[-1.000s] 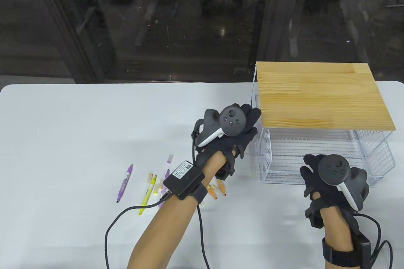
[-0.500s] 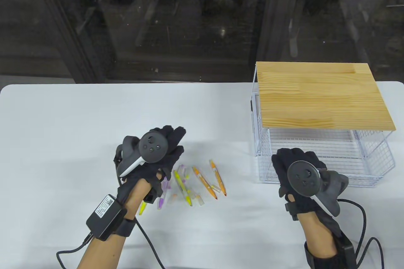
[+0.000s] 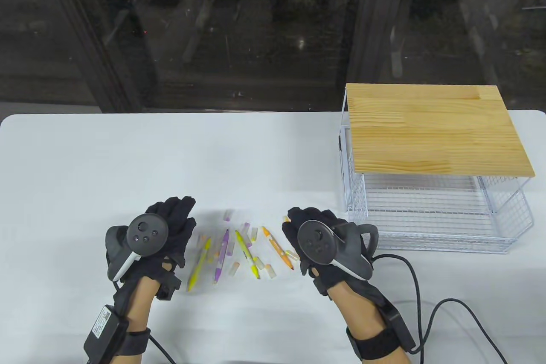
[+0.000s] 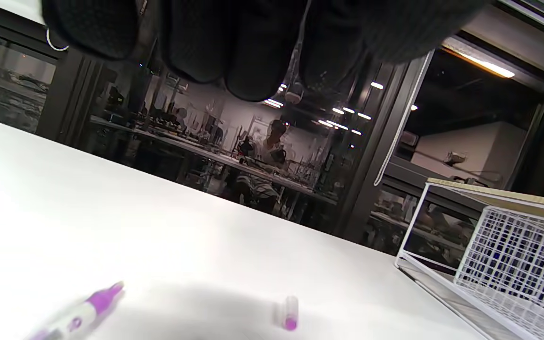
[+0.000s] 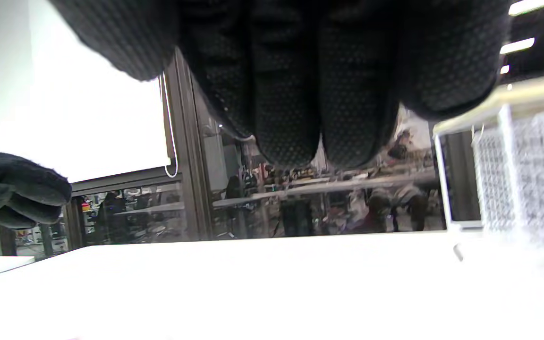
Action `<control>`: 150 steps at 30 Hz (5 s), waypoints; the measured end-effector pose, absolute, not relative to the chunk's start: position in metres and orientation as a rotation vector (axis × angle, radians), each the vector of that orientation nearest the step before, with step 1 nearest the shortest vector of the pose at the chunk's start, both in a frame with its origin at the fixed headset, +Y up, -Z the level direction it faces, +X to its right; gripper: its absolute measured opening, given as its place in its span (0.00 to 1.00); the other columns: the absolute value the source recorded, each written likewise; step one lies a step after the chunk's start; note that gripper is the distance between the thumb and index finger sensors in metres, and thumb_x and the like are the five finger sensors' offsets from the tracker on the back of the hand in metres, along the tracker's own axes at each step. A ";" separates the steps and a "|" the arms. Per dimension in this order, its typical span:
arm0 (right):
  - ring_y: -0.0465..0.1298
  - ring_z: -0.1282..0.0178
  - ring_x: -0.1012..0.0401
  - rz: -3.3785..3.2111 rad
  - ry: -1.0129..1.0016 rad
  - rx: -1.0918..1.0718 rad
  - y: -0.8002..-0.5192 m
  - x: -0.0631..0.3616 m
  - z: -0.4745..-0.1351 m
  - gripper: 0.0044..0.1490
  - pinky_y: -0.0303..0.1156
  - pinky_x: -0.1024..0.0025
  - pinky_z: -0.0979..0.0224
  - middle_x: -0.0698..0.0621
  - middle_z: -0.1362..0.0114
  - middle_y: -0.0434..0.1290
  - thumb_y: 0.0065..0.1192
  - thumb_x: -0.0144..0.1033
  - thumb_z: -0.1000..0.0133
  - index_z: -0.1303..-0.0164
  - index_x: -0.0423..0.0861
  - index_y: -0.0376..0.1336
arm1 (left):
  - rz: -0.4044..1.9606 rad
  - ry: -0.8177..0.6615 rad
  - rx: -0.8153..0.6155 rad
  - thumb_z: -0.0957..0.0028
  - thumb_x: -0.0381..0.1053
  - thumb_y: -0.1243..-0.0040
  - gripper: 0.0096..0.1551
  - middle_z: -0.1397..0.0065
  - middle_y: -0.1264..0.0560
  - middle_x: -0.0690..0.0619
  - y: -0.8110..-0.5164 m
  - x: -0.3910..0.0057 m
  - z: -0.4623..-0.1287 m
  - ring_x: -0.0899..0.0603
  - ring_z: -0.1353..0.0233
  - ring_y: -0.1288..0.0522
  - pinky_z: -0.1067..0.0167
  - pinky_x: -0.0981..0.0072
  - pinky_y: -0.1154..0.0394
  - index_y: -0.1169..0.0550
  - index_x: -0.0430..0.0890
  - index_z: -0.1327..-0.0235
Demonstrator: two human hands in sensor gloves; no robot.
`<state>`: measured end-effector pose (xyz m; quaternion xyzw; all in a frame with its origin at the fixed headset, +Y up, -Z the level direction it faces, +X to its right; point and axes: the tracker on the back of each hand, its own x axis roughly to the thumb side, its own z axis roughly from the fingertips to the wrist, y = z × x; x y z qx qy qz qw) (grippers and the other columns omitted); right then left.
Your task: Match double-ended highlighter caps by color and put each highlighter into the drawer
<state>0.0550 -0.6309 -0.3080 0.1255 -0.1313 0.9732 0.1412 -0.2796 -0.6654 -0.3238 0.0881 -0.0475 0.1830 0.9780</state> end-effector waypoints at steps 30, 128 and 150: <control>0.78 0.37 0.42 2.757 -0.293 0.251 -0.698 0.082 -0.315 0.31 0.73 0.43 0.40 0.48 0.35 0.81 0.60 0.54 0.46 0.37 0.51 0.73 | 0.300 0.160 0.083 0.56 0.59 0.34 0.33 0.27 0.22 0.52 -0.714 -0.321 -0.334 0.36 0.28 0.28 0.40 0.34 0.29 0.21 0.57 0.33; 0.75 0.48 0.54 3.145 0.113 0.699 -0.711 -0.074 -0.408 0.26 0.73 0.55 0.41 0.55 0.38 0.75 0.77 0.38 0.53 0.43 0.62 0.75 | 0.326 -0.118 -0.013 0.57 0.52 0.30 0.27 0.38 0.18 0.54 -0.698 -0.289 -0.322 0.39 0.44 0.18 0.48 0.40 0.21 0.18 0.52 0.42; 0.76 0.50 0.56 3.222 0.077 0.743 -0.734 -0.088 -0.436 0.24 0.74 0.57 0.42 0.57 0.41 0.76 0.80 0.39 0.56 0.49 0.63 0.77 | 0.341 -0.098 -0.045 0.57 0.52 0.30 0.27 0.37 0.18 0.54 -0.699 -0.293 -0.324 0.39 0.44 0.18 0.48 0.40 0.22 0.18 0.52 0.41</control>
